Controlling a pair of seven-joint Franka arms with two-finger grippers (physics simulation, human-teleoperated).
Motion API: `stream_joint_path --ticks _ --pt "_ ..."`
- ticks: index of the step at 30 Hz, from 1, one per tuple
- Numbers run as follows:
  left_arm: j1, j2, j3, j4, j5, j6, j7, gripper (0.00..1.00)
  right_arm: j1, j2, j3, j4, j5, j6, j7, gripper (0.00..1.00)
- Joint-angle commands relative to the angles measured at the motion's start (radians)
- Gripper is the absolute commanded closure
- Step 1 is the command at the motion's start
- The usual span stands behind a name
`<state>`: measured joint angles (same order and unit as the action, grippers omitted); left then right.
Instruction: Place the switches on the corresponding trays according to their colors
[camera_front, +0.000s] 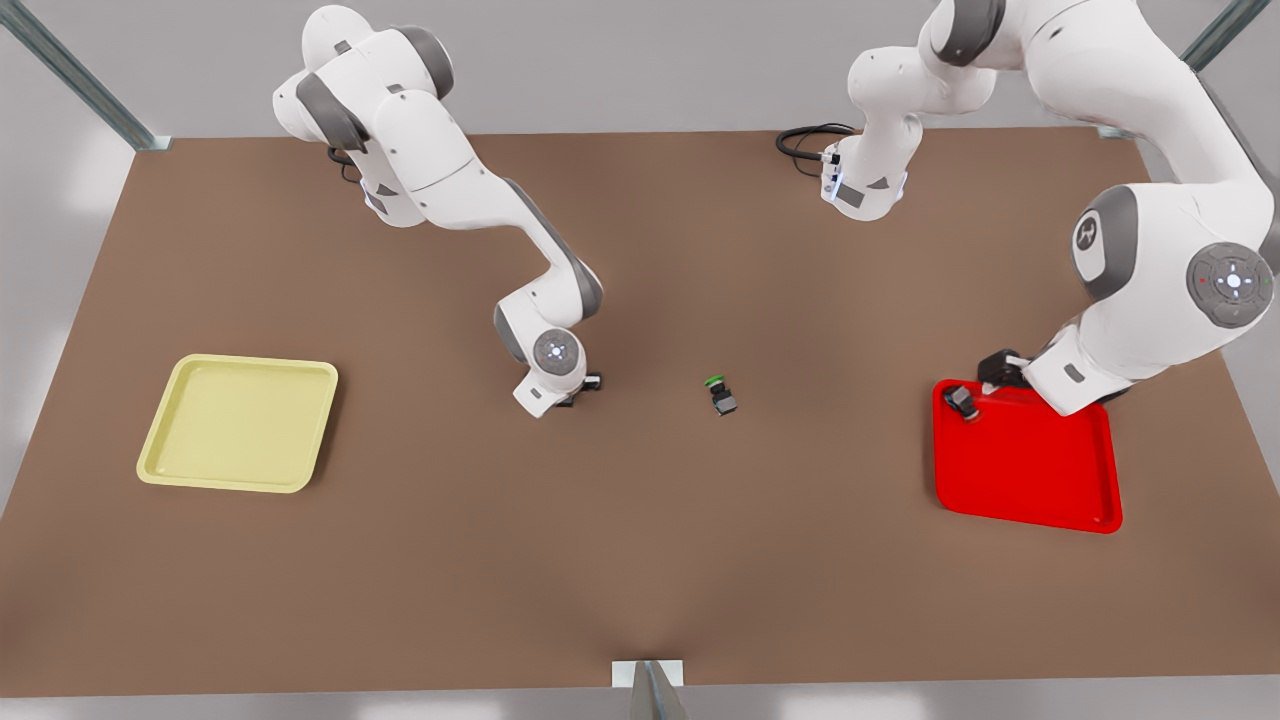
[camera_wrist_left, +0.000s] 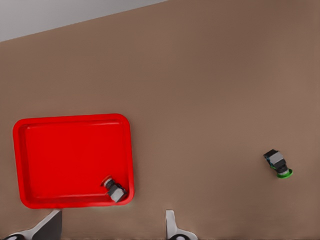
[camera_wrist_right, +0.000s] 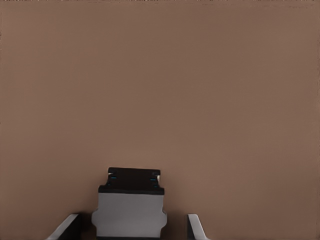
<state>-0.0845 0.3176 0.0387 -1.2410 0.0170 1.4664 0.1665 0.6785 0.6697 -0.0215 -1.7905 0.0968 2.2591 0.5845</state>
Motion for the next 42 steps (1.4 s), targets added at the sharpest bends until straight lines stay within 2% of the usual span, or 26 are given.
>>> stream_joint_path --ticks 1,2,4,12,21,24,26,30,33,35,38,40,41,42 --pt "0.000 -0.058 0.003 -0.058 -0.032 -0.180 -0.056 0.00 -0.002 -0.002 0.000 0.000 0.001 -0.004 -0.084 0.17" --pt "0.000 -0.071 0.003 -0.084 -0.032 -0.146 -0.056 0.00 -0.002 -0.004 0.000 0.000 0.001 -0.004 -0.084 0.17" --pt "0.000 -0.071 0.003 -0.080 -0.032 -0.179 -0.053 0.00 -0.007 -0.004 0.000 0.003 0.001 -0.004 -0.091 0.31" --pt "0.005 -0.083 0.009 -0.025 -0.034 -0.213 -0.053 0.00 -0.014 -0.004 -0.002 0.025 0.001 -0.027 -0.092 0.58" --pt "0.003 -0.092 0.009 -0.025 -0.034 -0.235 -0.058 0.00 -0.077 -0.056 -0.002 0.026 0.000 -0.095 -0.104 0.59" --pt "0.003 -0.092 0.009 -0.025 -0.034 -0.236 -0.059 0.00 -0.165 -0.143 -0.003 0.025 -0.005 -0.216 -0.155 0.59" --pt "0.003 -0.092 0.009 -0.023 -0.035 -0.239 -0.059 0.00 -0.267 -0.190 -0.012 0.025 -0.008 -0.315 -0.336 0.59" --pt "0.003 -0.092 0.007 -0.023 -0.037 -0.239 -0.058 0.00 -0.392 -0.222 -0.158 0.025 -0.051 -0.472 -0.725 0.59" --pt "0.003 -0.092 0.007 -0.025 -0.037 -0.239 -0.059 0.00 -0.424 -0.217 -0.322 0.026 -0.137 -0.466 -1.040 0.59" --pt "0.003 -0.092 0.006 -0.023 -0.037 -0.239 -0.061 0.00 -0.458 -0.208 -0.385 0.054 -0.224 -0.451 -1.195 0.59" --pt "0.003 -0.092 0.006 -0.025 -0.037 -0.238 -0.061 0.00 -0.493 -0.142 -0.407 0.049 -0.252 -0.351 -1.227 0.59" --pt "0.003 -0.092 0.007 -0.023 -0.037 -0.239 -0.061 0.00 -0.491 -0.111 -0.407 0.053 -0.247 -0.351 -1.223 0.59" --pt "0.003 -0.092 0.006 -0.023 -0.037 -0.242 -0.061 0.00 -0.493 -0.099 -0.407 0.053 -0.241 -0.351 -1.217 0.22" --pt "0.003 -0.092 0.006 -0.025 -0.037 -0.242 -0.061 0.00 -0.494 -0.090 -0.407 0.053 -0.236 -0.351 -1.210 0.00"
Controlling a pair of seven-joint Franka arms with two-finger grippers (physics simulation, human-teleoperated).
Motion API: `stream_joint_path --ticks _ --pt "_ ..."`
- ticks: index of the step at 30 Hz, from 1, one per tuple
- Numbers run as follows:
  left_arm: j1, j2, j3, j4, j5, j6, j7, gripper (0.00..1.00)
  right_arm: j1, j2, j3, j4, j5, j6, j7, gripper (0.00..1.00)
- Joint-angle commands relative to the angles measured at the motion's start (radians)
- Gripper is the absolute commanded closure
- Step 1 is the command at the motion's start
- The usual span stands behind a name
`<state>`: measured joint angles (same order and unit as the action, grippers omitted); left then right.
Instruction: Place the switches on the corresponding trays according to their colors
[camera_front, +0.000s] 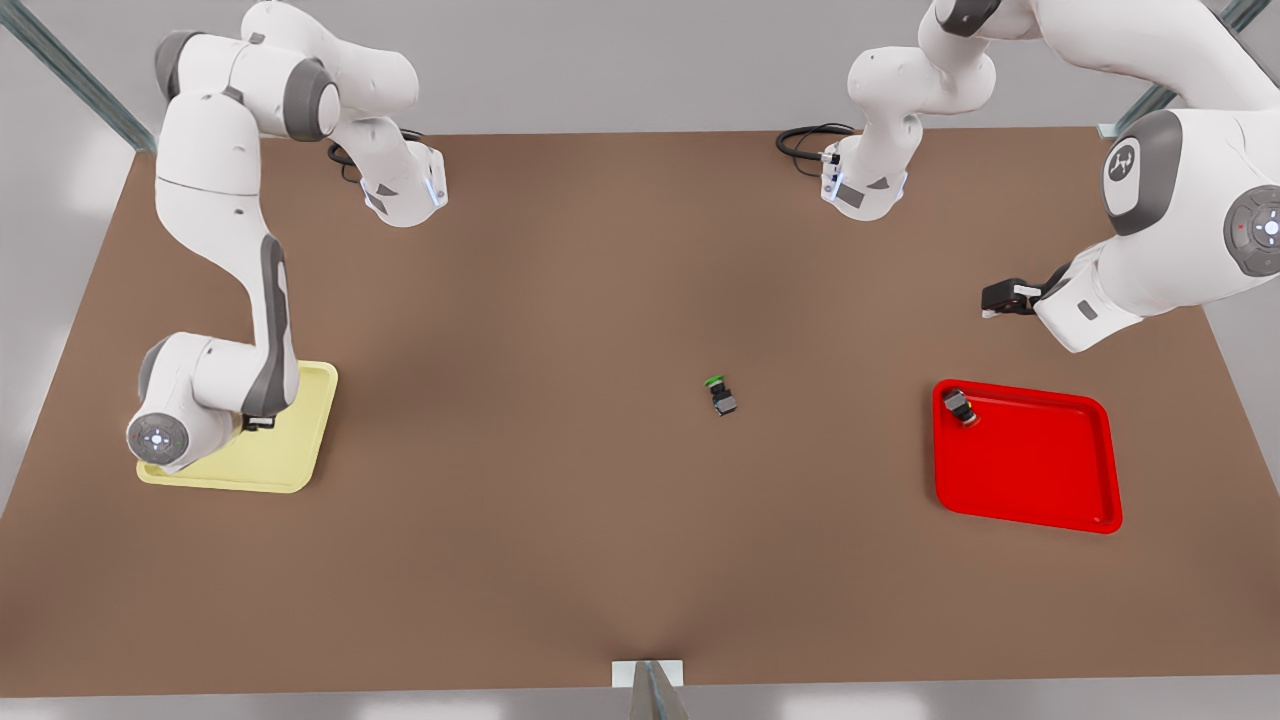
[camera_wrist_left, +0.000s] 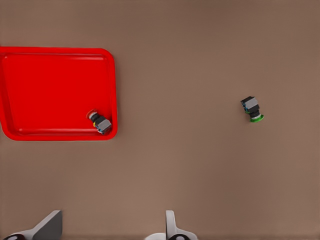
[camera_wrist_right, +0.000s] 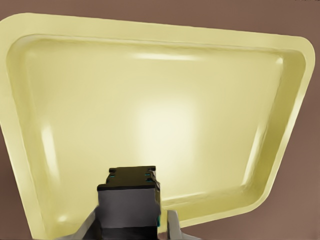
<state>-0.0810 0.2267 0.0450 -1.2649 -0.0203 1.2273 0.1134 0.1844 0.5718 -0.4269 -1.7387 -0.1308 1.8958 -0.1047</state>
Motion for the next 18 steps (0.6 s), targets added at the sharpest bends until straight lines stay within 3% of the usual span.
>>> stream_joint_path --ticks 1,7,8,10,11,14,16,18 --pt "0.000 -0.001 0.000 0.001 0.000 -0.003 -0.008 0.00 -0.002 0.008 -0.001 0.001 -0.009 0.013 -0.521 0.00" --pt "-0.002 -0.001 0.000 0.001 0.002 -0.003 -0.011 0.00 -0.017 -0.004 -0.001 0.047 -0.009 -0.009 -0.555 0.00" --pt "-0.002 -0.001 0.000 -0.001 0.002 -0.003 -0.011 0.00 -0.011 -0.006 0.002 0.112 0.003 -0.059 -0.558 0.00" --pt "-0.002 -0.001 -0.002 -0.001 0.002 -0.005 -0.011 0.00 -0.003 -0.004 0.034 0.436 0.082 -0.277 -0.553 0.00" --pt "-0.002 -0.001 -0.002 0.001 0.002 -0.005 -0.011 0.00 0.000 -0.007 0.036 0.516 0.094 -0.320 -0.555 0.00" --pt "-0.002 -0.001 0.000 0.001 0.003 -0.005 -0.009 0.00 -0.007 -0.180 0.036 0.499 0.163 -0.360 -0.547 0.00" --pt "-0.002 -0.001 -0.002 0.001 0.003 -0.005 -0.009 0.00 -0.019 -0.319 0.066 0.487 0.151 -0.492 -0.471 0.00" --pt "-0.002 -0.001 -0.002 0.001 0.003 -0.005 -0.009 0.00 -0.019 -0.352 0.080 0.487 0.125 -0.547 -0.420 0.00"
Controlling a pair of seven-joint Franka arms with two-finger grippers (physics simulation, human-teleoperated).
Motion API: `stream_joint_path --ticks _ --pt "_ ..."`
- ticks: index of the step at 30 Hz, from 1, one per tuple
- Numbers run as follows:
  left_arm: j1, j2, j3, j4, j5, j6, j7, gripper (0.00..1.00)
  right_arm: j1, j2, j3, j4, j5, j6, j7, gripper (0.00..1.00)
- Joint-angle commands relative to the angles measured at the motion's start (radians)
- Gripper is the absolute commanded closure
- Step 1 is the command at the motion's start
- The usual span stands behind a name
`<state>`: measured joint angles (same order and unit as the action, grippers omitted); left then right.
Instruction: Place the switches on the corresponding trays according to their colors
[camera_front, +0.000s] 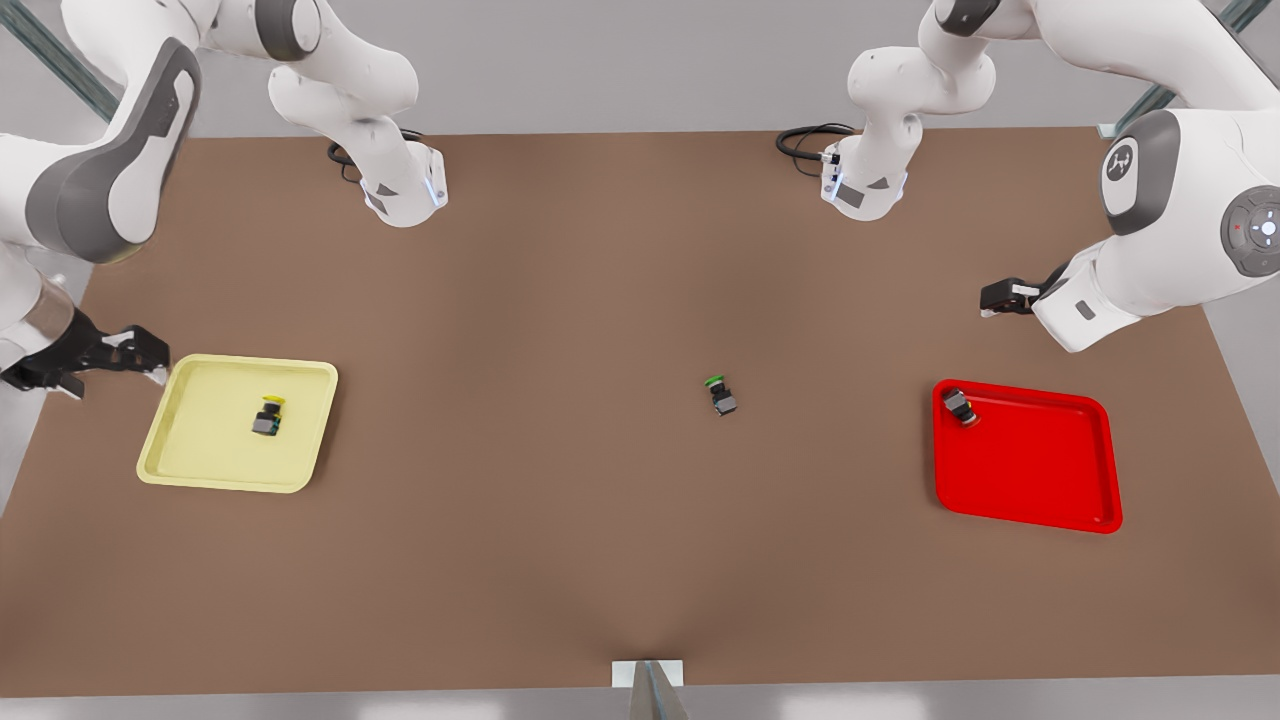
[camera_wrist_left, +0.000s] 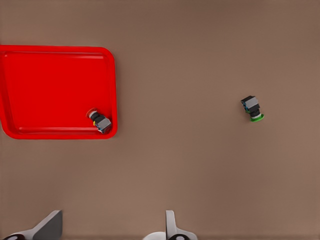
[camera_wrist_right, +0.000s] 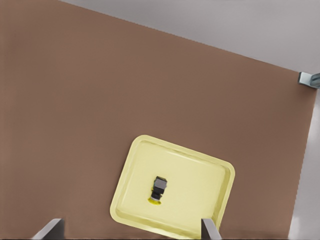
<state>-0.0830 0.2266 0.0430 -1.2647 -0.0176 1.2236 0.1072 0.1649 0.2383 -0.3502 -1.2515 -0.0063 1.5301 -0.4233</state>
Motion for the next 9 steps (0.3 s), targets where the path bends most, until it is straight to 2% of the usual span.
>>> stream_joint_path --ticks 1,9 --pt "0.000 -0.001 0.000 -0.001 0.001 -0.001 -0.003 0.00 0.001 -0.021 0.010 0.000 0.000 -0.203 -0.081 0.00" --pt "0.000 -0.001 0.000 0.001 0.001 -0.001 -0.003 0.00 0.002 -0.017 0.017 0.001 -0.058 -0.212 -0.065 0.00"
